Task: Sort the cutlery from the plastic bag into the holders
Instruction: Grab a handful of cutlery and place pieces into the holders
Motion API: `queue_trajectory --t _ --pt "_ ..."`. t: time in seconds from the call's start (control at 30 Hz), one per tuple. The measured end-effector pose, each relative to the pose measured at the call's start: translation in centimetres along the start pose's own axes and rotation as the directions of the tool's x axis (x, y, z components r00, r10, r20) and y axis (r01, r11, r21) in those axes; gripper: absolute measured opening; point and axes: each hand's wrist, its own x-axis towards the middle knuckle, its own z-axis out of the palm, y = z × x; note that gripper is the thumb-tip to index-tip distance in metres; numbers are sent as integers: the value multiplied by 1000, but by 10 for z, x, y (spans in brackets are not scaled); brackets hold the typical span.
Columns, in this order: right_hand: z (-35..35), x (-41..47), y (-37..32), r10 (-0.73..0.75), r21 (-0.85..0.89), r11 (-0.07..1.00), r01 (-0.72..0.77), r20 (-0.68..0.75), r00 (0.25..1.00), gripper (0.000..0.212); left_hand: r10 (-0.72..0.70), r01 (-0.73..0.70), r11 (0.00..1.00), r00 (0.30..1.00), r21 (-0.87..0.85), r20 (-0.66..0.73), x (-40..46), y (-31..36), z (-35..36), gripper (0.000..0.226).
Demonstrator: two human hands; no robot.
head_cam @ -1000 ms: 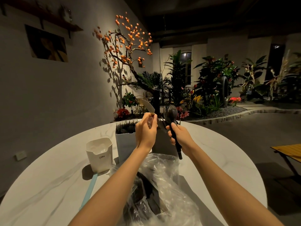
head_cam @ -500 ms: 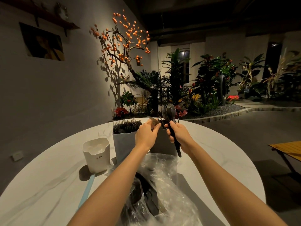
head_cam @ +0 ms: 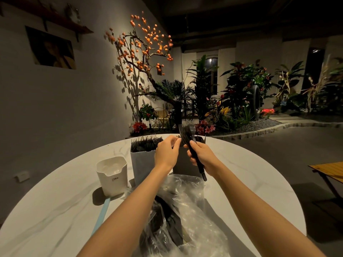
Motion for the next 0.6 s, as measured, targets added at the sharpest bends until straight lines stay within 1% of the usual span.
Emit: queue_trajectory --t 0.13,0.2,0.27,0.4,0.5,0.6 --pt "6 0 -1 3 8 1000 -4 86 996 33 -29 33 996 999 -79 45 1 0 -3 34" --pt "12 -1 -2 -1 9 1000 0 134 991 32 -71 77 991 996 -113 59 2 3 -6 41" --pt "19 -3 -3 -17 16 1000 14 190 982 32 -107 114 983 993 -142 53 2 5 -11 43" --pt "31 -4 -3 -32 1 999 33 273 961 31 -173 179 969 984 -169 53 2 -2 -21 37" --pt "39 -3 -3 -26 -32 999 37 296 955 29 -216 225 954 974 -198 69 1 -8 -28 24" --pt "49 -5 -4 -28 -105 993 63 306 952 23 -231 234 951 972 -203 36 -1 -10 -34 28"
